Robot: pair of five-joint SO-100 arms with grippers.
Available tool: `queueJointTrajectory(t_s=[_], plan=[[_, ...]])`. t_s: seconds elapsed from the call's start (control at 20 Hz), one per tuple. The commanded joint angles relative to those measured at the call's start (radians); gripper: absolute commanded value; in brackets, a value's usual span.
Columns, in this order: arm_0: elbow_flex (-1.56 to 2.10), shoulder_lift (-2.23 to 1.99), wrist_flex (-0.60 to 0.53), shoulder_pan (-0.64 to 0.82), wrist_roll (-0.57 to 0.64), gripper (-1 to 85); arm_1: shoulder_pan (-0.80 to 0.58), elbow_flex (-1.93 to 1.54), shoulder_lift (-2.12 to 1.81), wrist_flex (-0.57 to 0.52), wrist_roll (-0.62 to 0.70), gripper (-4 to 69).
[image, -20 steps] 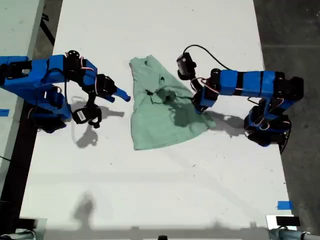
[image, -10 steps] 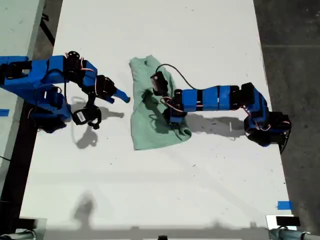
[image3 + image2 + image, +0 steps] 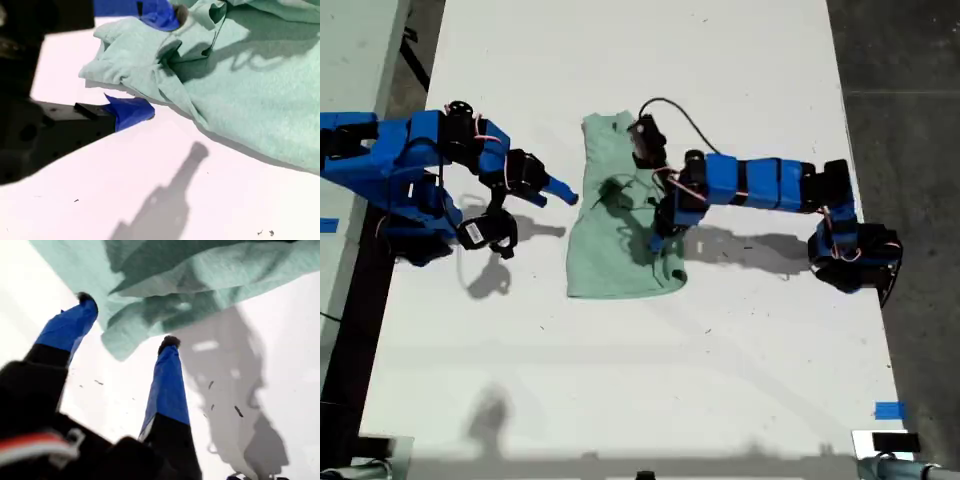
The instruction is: Fold tshirt
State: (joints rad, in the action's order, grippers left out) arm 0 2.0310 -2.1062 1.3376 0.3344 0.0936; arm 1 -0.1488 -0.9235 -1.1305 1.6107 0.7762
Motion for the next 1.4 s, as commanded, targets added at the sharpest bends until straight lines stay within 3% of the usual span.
queueJointTrajectory(t_s=[0.0,0.25,0.5,0.85,1.1,1.25,1.35], plan=[[-0.006,-0.046,0.017,-0.02,-0.02,25.2,0.002,-0.026,-0.265,0.037,0.025,27.2],[-0.015,-0.049,0.043,-0.06,-0.064,25.2,-0.028,-0.265,-0.554,0.034,0.029,26.5],[0.002,0.04,0.012,-0.081,-0.086,25.2,-0.072,-0.538,-0.752,-0.037,0.006,25.0],[0.038,0.385,-0.218,0.02,0.003,25.8,-0.051,-0.624,-0.801,-0.084,-0.015,24.5],[-0.049,0.632,-0.298,0.038,0.044,25.2,-0.051,-0.747,-0.908,-0.13,-0.026,24.5],[-0.15,0.755,-0.29,0.029,0.083,17.1,-0.061,-0.853,-0.988,-0.17,-0.031,24.7],[-0.196,0.788,-0.261,0.023,0.083,5.1,-0.071,-0.904,-1.019,-0.186,-0.032,24.7]])
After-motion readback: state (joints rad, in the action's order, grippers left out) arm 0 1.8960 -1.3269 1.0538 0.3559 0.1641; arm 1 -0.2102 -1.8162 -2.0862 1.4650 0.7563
